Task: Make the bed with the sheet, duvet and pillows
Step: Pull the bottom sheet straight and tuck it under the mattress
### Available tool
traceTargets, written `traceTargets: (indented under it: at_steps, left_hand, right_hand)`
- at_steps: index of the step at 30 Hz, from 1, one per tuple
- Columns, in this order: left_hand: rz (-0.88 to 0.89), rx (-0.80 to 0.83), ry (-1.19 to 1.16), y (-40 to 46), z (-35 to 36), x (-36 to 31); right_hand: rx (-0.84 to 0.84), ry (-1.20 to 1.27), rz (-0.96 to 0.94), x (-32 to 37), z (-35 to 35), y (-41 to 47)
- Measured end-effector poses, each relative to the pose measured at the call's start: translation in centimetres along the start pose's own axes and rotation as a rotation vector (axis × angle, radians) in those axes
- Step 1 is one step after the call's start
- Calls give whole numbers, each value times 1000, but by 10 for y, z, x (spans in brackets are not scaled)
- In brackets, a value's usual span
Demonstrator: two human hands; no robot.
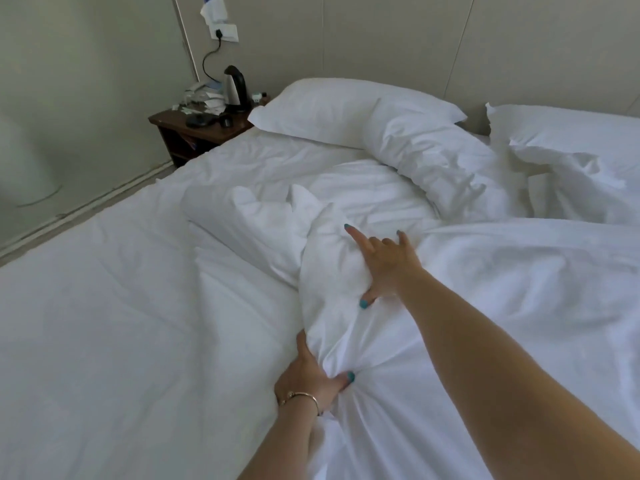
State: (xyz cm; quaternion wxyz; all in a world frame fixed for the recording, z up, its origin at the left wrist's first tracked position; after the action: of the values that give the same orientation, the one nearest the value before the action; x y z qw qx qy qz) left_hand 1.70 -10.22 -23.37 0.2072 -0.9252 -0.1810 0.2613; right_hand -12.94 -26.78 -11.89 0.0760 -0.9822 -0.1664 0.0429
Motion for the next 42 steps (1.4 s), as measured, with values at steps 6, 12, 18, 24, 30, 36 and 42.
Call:
traceTargets:
  at_steps: [6,12,18,24,30,36,42]
  left_hand:
    - [165,-243,220,-36,-25,-28]
    - [307,-4,-484,-106,-41,-42]
    - [404,210,-447,-224,-54,-40]
    - [492,440,-433,-386,-16,-30]
    - [733,538,-428,-540,-3,-15]
    - [916,688,-292,-660,33,-11]
    - [983,759,-311,-759,81,-15]
  right_hand:
    - [-202,103,30,-1,-1,-70]
    - [-134,598,189,-41,-43,-161]
    - [42,591,257,-40,-77,-315]
    - [111,528,401,-13,-82,-506]
    - [-90,641,626,31,-105,-724]
    - [-115,680,778,48,-108,-878]
    - [-42,706,872,37,-85,-1006]
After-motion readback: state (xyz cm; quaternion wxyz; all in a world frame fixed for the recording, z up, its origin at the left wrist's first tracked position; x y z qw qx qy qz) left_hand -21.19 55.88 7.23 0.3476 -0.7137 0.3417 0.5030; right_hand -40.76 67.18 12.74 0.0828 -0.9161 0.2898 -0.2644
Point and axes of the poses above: each hand's wrist, its own y-axis towards the middle knuckle, its own z-axis out of the palm, x = y × z, the point moved 8 cm from there along y, towards the middle knuckle, and after that the axes turned 7 degrees about y, right-handed, at the moved point
